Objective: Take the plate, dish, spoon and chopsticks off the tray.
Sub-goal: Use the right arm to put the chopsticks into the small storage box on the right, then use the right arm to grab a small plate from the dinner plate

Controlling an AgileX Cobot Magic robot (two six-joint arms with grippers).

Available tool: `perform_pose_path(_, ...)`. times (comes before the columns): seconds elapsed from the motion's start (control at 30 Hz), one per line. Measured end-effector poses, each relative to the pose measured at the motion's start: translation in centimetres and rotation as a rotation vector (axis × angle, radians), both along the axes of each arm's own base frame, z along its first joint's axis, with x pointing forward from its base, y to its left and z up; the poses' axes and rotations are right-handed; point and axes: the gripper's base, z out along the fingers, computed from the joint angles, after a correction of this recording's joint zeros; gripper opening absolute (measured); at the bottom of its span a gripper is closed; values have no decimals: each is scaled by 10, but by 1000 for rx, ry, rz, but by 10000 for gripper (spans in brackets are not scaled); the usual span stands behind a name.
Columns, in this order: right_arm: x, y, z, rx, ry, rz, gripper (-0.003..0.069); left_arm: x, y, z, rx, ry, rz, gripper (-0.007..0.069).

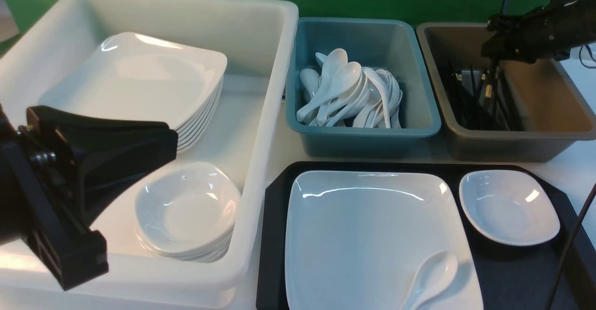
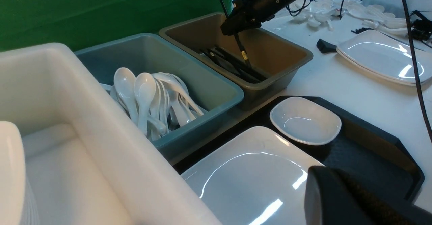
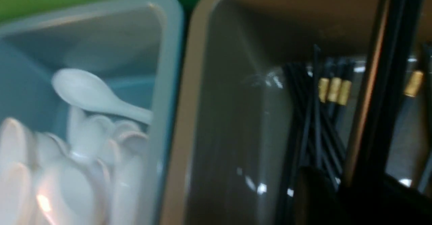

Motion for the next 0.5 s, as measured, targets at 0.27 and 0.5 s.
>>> perform_pose_path(0.27, -20, 5, 7, -65, 163, 68, 495, 0, 0, 0, 20, -20, -7, 20)
perform_pose_path(0.5, -82, 17, 88, -257, 235, 185, 321, 0, 0, 0, 75, -68, -24, 20)
